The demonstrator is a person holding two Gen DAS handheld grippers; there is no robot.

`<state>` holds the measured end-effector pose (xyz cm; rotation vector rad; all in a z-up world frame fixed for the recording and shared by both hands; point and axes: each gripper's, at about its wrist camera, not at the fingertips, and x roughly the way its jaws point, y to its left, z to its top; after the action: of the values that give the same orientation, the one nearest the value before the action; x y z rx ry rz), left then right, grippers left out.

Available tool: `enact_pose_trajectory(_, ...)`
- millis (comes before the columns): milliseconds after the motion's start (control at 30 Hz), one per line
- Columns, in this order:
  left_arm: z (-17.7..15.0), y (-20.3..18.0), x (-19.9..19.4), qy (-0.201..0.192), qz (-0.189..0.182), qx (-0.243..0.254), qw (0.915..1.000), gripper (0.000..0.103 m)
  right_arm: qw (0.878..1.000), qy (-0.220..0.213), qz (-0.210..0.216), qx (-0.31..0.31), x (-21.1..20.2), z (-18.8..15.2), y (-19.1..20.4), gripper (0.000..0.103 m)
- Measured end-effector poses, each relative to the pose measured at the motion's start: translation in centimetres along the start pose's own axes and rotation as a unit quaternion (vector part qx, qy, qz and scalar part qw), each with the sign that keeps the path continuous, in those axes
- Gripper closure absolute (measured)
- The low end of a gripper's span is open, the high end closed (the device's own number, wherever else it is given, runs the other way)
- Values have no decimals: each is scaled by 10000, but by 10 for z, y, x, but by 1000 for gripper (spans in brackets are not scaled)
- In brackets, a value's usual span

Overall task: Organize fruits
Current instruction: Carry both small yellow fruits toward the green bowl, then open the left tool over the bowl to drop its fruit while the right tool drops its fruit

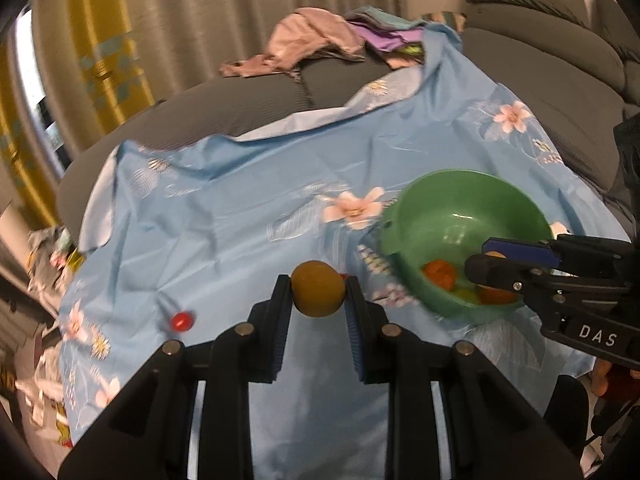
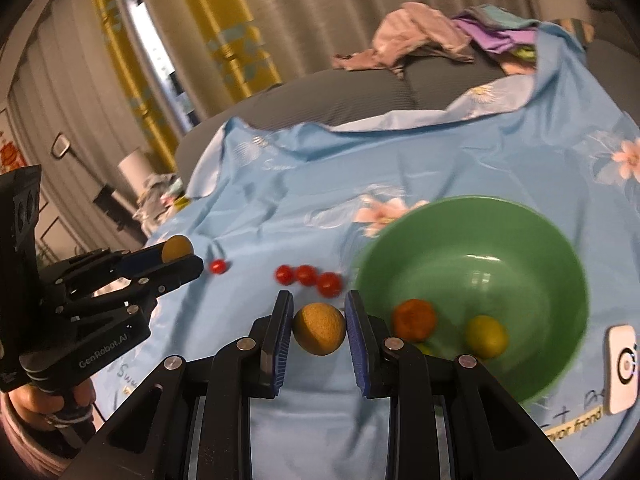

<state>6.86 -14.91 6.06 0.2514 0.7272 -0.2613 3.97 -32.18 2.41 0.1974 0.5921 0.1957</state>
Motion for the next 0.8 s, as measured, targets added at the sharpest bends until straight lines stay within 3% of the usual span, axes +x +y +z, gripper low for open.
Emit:
enact_pose_trajectory(433, 27, -56, 52, 233, -588, 562, 9964, 77, 9974, 4, -536, 485, -1, -3, -62, 74)
enact_pose_trajectory(800, 36, -82, 97, 655, -864, 531, 9927, 77, 9930, 110, -1061, 498, 6, -3, -83, 74)
